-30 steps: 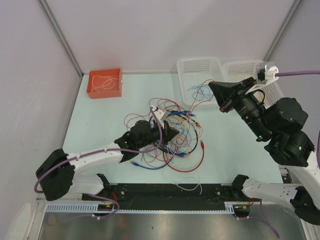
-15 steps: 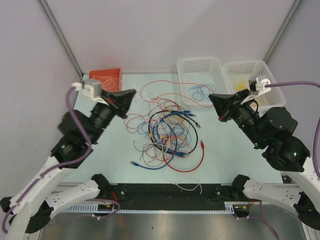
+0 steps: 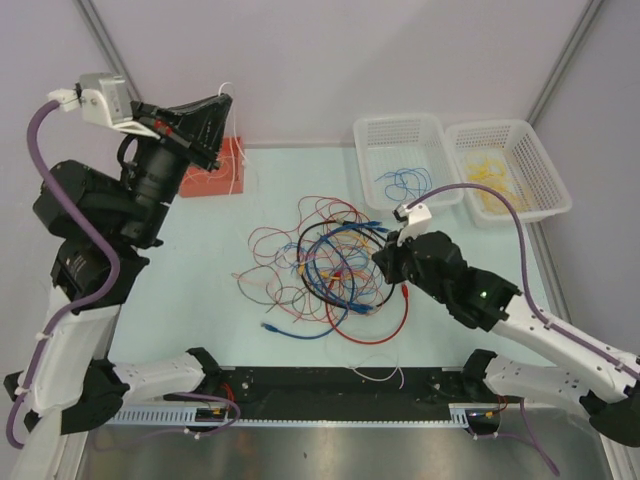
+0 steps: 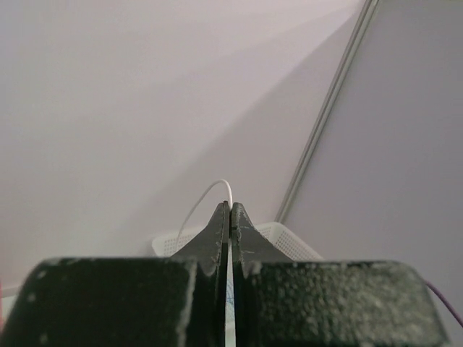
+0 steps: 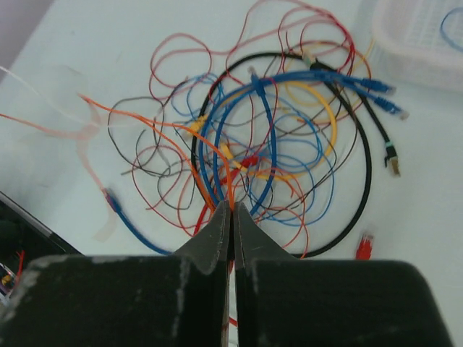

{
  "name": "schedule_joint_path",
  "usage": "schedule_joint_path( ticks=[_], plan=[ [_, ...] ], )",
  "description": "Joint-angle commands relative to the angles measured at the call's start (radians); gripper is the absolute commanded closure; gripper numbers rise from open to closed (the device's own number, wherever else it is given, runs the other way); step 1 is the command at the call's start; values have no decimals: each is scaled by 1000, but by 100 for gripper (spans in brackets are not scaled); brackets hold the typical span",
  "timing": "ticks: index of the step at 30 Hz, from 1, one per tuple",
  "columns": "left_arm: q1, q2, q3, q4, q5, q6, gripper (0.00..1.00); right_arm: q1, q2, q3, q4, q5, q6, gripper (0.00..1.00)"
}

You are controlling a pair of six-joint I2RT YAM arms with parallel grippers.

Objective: Untangle the cables

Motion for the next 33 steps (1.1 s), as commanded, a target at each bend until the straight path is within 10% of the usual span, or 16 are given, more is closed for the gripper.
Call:
schedule_joint_path(
  ticks=[1, 4, 9, 14, 33],
  plan=[
    [5, 50, 83, -75, 13, 33, 100, 10, 41, -47, 88, -22, 42, 100],
    [5, 65, 80, -81, 3, 46, 100, 10, 87, -67, 96, -8, 42, 99],
    [10, 94, 105, -98, -6, 78, 100, 13, 79, -64, 140, -3, 31, 36],
    [24, 128, 146, -118, -35, 113, 100, 29, 12, 5, 113, 33, 25, 9],
    [198, 268, 174, -62, -195, 176, 100, 58, -157, 88, 16, 52, 17, 10]
  ],
)
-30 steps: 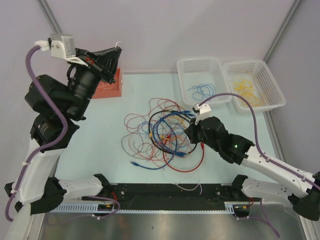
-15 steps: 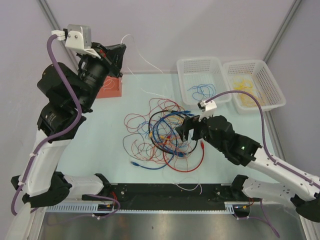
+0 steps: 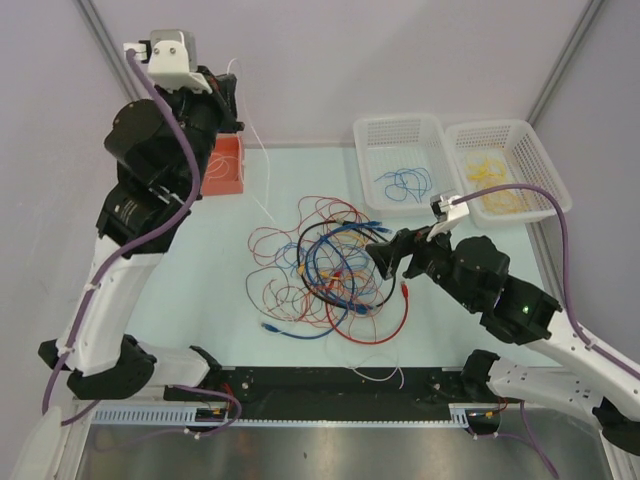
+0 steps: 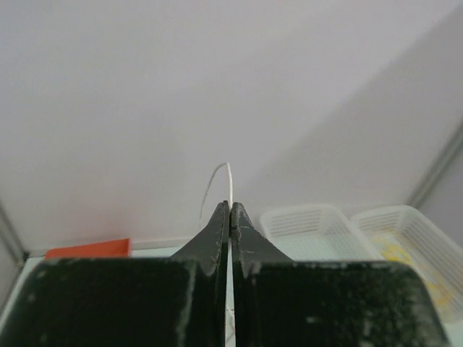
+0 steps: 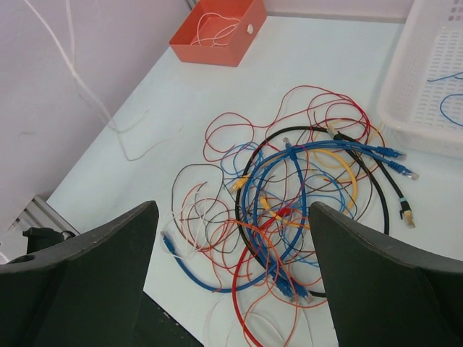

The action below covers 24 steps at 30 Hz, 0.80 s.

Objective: Untangle the cables

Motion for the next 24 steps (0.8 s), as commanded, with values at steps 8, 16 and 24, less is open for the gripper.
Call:
schedule_joint_path(
  ticks=[8, 16, 24],
  plan=[
    [309, 78, -84, 225, -86, -69, 100, 5, -32, 36, -28, 9, -62, 10],
    [353, 196, -60, 470, -278, -120, 100, -9, 13, 25, -60, 52, -24, 9],
    [359, 425, 236, 534, -496, -31, 100, -55, -24, -18, -55, -32, 30, 9]
  ],
)
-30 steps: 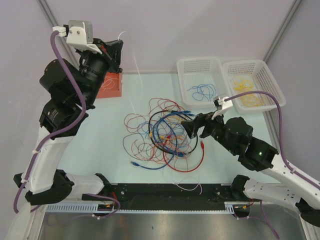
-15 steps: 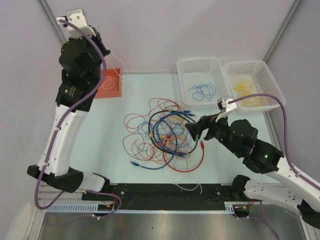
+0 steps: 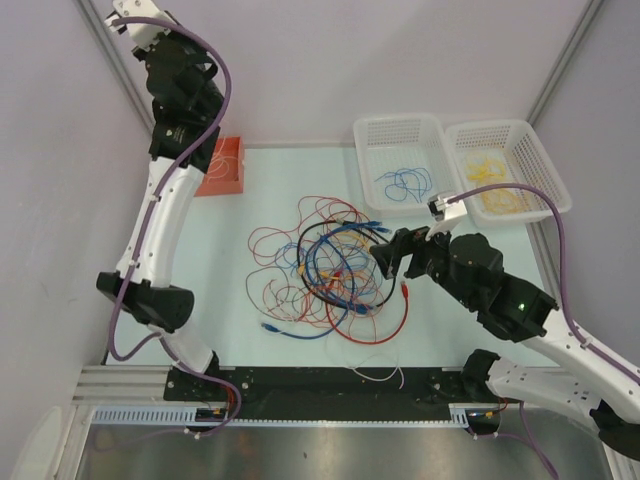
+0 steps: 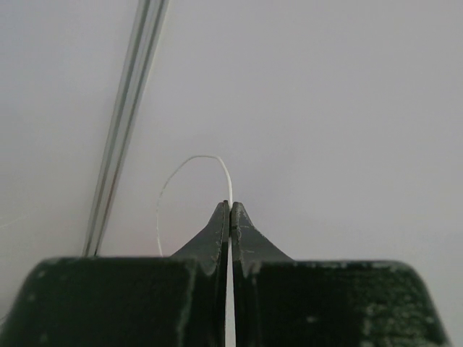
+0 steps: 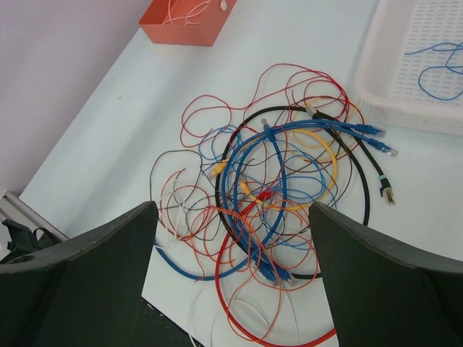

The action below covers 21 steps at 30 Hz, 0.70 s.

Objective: Untangle the cables

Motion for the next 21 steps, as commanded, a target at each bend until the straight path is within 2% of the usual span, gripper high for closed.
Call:
schedule_joint_path(
  ticks=[1, 7, 12, 21],
  plan=[
    [12, 85, 116, 124, -160, 73, 100, -24, -45, -16, 8, -28, 20, 9],
    [55, 195, 266, 114, -207, 82, 100, -112, -88, -23, 12, -93, -8, 9],
    [96, 228, 271, 121, -206, 56, 100, -95, -78, -27, 2, -43, -20, 9],
    [159, 294, 266, 56, -186, -50, 100, -139, -88, -56, 14, -37, -8, 8]
  ],
)
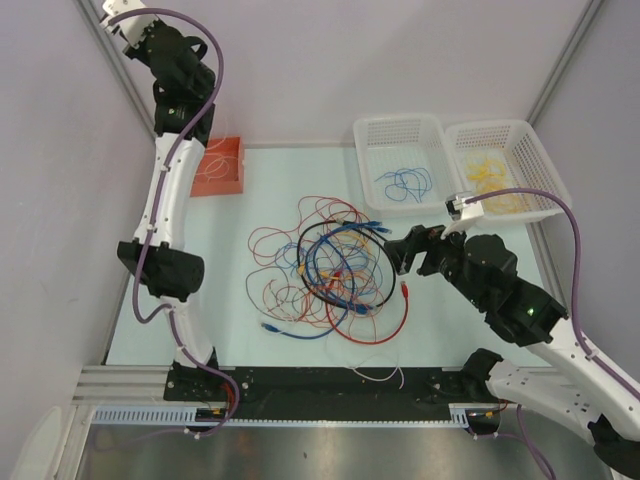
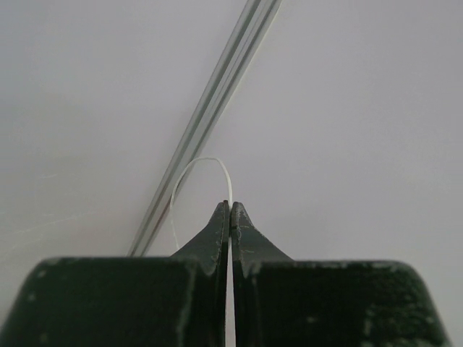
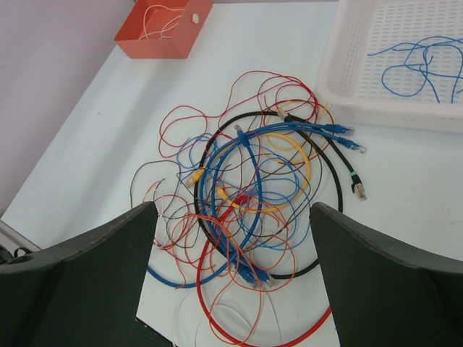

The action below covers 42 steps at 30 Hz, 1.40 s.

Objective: Untangle the cables

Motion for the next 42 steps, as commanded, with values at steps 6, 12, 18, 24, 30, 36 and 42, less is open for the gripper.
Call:
schedule_joint_path(
  ticks=[6, 12, 18, 24, 30, 36, 42],
  plan=[
    [54, 55, 7, -60, 12, -113, 100, -40, -14, -15, 24, 20, -5, 8],
    [51, 24, -115, 50, 73, -94, 100, -43, -6, -27, 37, 27, -10, 8],
    [42, 36, -105, 42, 81, -97, 100, -45, -5, -31, 46, 23, -7, 8],
    [25, 78, -75, 102, 77, -15, 100, -48, -6, -34, 41, 32, -10, 8],
    [10, 104, -79, 156, 71, 87, 100, -48, -3, -41, 47, 35, -13, 7],
    [-10, 105, -199, 332, -3, 271, 100, -48, -6, -46, 44, 38, -14, 8],
    [-13, 87, -348, 457, -127, 341, 100, -51, -3, -52, 46, 47, -17, 7]
  ],
)
